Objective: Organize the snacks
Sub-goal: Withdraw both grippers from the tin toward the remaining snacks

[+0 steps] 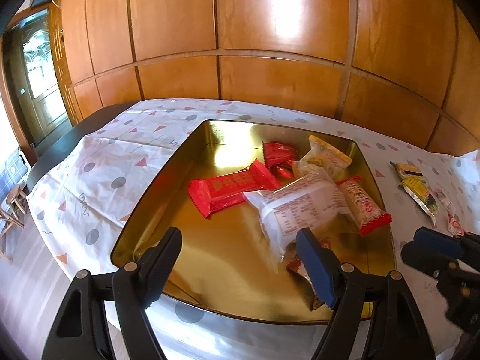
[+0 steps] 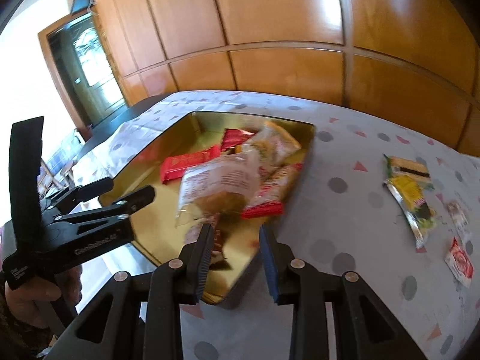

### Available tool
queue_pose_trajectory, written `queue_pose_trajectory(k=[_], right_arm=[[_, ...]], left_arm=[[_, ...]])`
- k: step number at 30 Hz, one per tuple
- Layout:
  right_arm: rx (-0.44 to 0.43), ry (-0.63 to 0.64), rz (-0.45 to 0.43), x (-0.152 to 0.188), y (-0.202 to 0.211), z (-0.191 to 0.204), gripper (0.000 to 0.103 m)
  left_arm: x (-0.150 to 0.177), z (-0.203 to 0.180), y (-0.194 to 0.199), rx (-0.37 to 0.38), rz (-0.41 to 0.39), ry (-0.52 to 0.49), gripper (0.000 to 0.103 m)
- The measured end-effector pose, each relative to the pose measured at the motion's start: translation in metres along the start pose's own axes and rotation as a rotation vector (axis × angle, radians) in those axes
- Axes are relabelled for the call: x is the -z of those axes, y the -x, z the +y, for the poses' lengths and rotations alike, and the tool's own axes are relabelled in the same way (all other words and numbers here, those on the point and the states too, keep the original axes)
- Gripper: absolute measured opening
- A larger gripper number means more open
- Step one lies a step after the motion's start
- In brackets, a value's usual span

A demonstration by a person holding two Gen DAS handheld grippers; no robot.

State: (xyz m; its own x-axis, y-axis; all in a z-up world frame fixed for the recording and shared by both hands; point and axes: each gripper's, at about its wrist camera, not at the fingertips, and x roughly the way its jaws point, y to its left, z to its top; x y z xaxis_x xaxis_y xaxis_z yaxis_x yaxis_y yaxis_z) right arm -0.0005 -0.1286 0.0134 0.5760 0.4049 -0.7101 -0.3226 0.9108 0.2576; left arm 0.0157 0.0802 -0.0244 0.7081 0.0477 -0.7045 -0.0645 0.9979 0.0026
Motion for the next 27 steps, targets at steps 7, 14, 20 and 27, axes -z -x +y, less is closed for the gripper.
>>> queue_pose_trajectory(k=[7, 14, 20, 27], right_arm=[[0.05, -0.079, 0.007, 0.009, 0.006, -0.031, 0.032], [0.116, -0.196, 0.03, 0.029, 0.012, -0.073, 0.032], [0.195, -0.278, 0.038, 0.046, 0.021, -0.107, 0.032], [0.289, -0.333, 0.059, 0.07, 0.033, -0.141, 0.032]], left_arm=[[-0.002, -0.008, 0.004, 0.016, -0.009, -0.018, 0.079], [-0.005, -0.022, 0.008, 0.039, -0.017, -0.051, 0.079], [-0.005, -0.034, 0.009, 0.058, -0.013, -0.082, 0.079], [-0.008, -0.05, 0.013, 0.085, -0.02, -0.121, 0.079]])
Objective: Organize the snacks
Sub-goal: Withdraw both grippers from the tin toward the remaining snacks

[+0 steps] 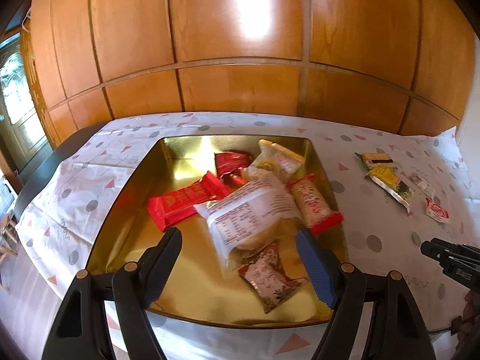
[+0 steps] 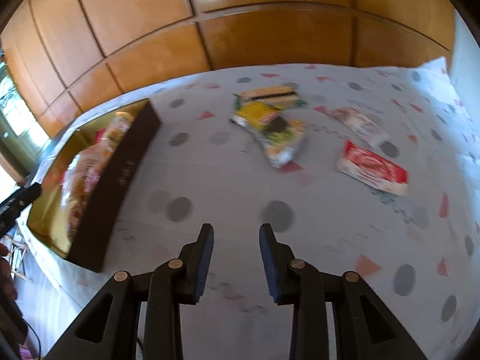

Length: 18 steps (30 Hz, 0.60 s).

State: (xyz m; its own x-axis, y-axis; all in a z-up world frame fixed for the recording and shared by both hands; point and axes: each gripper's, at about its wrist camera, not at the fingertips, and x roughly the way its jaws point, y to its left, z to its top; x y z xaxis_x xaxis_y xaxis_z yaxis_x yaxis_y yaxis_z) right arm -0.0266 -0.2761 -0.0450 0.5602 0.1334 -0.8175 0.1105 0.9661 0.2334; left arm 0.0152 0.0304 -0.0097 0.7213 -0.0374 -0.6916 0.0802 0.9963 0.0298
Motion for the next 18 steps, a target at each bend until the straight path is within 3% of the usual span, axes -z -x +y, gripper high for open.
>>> queue_pose_trajectory(k=[12, 18], right_arm=[[0.11, -0.121, 0.024, 0.025, 0.008, -0.067, 0.032], [0.106, -0.122, 0.018, 0.029, 0.007, -0.074, 0.032]], left_arm=[[-0.015, -0.051, 0.004, 0.081, -0.017, -0.115, 0.079], [-0.025, -0.087, -0.003, 0.185, 0.023, -0.168, 0.079]])
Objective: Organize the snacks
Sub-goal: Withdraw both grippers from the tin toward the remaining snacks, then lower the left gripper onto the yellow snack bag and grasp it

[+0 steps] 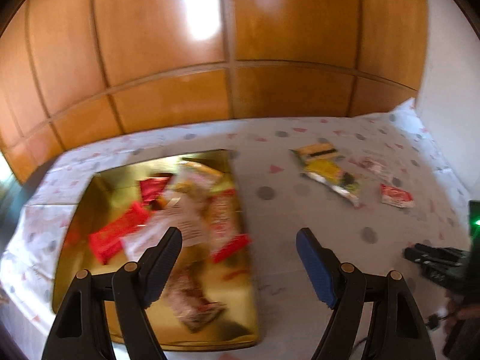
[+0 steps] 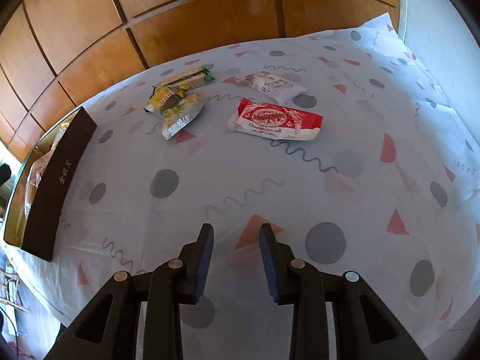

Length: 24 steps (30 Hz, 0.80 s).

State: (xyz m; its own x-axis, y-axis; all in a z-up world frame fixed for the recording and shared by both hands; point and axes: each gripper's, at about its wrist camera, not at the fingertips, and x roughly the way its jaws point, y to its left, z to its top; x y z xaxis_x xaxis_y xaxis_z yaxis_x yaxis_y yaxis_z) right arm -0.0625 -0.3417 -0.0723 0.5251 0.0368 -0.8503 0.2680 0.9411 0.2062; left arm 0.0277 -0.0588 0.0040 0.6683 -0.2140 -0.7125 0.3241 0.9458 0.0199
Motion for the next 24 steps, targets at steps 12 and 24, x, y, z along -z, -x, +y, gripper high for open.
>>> queue_pose_trajectory(k=[12, 24], right_arm=[[-0.047, 0.019, -0.048, 0.005, 0.0, 0.002, 0.044], [-0.082, 0.065, -0.081, 0.009, 0.0, 0.008, 0.061]], left_arm=[[-0.029, -0.065, -0.062, 0.169, 0.161, -0.006, 0.079], [-0.064, -0.105, -0.141, 0.219, 0.294, 0.107, 0.087]])
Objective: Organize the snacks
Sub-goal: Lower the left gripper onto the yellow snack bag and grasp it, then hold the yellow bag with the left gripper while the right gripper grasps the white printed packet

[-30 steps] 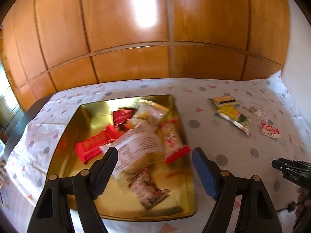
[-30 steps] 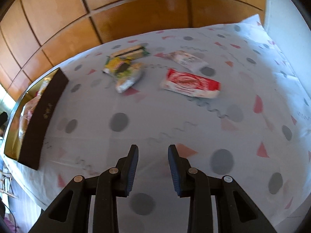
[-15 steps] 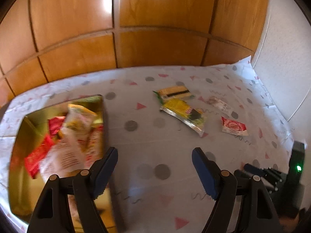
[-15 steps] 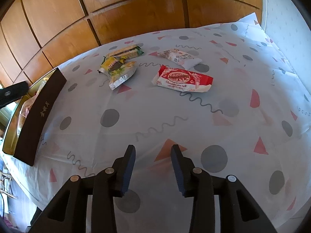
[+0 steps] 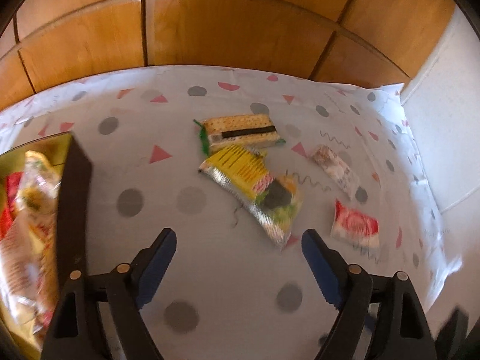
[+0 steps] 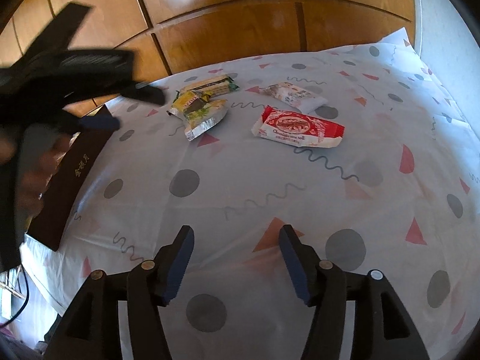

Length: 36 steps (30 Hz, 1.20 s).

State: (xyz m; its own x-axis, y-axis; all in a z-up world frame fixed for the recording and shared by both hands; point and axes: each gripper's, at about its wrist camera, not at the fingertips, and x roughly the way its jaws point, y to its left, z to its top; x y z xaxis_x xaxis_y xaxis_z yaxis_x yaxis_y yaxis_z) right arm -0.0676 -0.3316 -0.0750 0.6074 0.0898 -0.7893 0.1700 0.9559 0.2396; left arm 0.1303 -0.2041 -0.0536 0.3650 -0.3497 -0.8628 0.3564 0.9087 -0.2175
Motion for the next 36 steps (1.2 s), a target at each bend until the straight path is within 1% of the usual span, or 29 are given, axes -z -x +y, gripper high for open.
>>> queue_pose_trajectory(k=[6, 10, 11, 12, 13, 14, 15, 16, 17, 20, 22, 24, 25, 28, 30, 32, 35, 36], right_arm=[[-0.027, -0.009, -0.007, 0.0, 0.001, -0.002, 0.066], [-0.028, 0.022, -0.022, 0.004, 0.002, 0.002, 0.07], [-0.029, 0.026, -0.024, 0.004, 0.002, 0.002, 0.07], [-0.029, 0.028, -0.026, 0.005, 0.002, 0.002, 0.07], [-0.032, 0.029, -0.027, 0.005, 0.002, 0.002, 0.07], [-0.034, 0.029, -0.028, 0.005, 0.002, 0.001, 0.07], [-0.035, 0.029, -0.029, 0.005, 0.002, 0.001, 0.07], [-0.035, 0.028, -0.03, 0.005, 0.002, 0.001, 0.07], [-0.035, 0.026, -0.031, 0.005, 0.002, 0.001, 0.07], [-0.033, 0.018, -0.034, 0.004, 0.001, 0.001, 0.071], [-0.03, 0.014, -0.035, 0.003, 0.001, 0.001, 0.071], [-0.029, 0.009, -0.034, 0.001, 0.001, 0.001, 0.071], [-0.025, 0.008, -0.032, 0.001, 0.001, 0.001, 0.071], [-0.018, 0.007, -0.027, 0.0, 0.0, 0.001, 0.071], [-0.014, 0.006, -0.023, 0.0, 0.002, 0.002, 0.071], [-0.005, 0.005, -0.014, 0.0, 0.002, 0.003, 0.071], [0.006, 0.009, -0.002, 0.001, 0.004, 0.005, 0.071], [0.011, 0.012, 0.0, 0.001, 0.004, 0.006, 0.071]], left_arm=[[-0.029, -0.006, -0.035, -0.026, 0.017, 0.065, 0.087], [-0.038, -0.011, -0.055, -0.043, 0.039, 0.08, 0.087], [-0.04, -0.013, -0.06, -0.062, 0.037, 0.074, 0.081], [-0.04, -0.014, -0.065, -0.083, 0.042, 0.056, 0.073], [-0.039, -0.015, -0.068, -0.083, 0.047, 0.045, 0.06], [-0.037, -0.012, -0.071, -0.053, 0.045, 0.047, 0.056], [-0.034, -0.009, -0.07, -0.041, 0.033, 0.048, 0.053], [-0.031, -0.009, -0.068, -0.036, 0.029, 0.04, 0.04], [-0.027, -0.008, -0.064, -0.028, 0.026, 0.023, 0.033], [-0.012, -0.007, -0.049, -0.02, 0.019, -0.032, 0.022], [0.002, -0.005, -0.039, -0.008, 0.016, -0.068, 0.02], [0.024, 0.0, -0.026, 0.006, 0.009, -0.11, 0.02], [0.029, 0.001, -0.022, 0.012, 0.008, -0.122, 0.019], [0.063, 0.009, -0.003, 0.041, -0.007, -0.167, 0.02], [0.077, 0.013, 0.002, 0.043, -0.015, -0.182, 0.023], [0.085, 0.021, 0.002, 0.043, -0.026, -0.164, 0.036], [0.085, 0.03, -0.002, 0.099, -0.026, -0.126, 0.038], [0.084, 0.03, -0.003, 0.101, -0.024, -0.127, 0.039]])
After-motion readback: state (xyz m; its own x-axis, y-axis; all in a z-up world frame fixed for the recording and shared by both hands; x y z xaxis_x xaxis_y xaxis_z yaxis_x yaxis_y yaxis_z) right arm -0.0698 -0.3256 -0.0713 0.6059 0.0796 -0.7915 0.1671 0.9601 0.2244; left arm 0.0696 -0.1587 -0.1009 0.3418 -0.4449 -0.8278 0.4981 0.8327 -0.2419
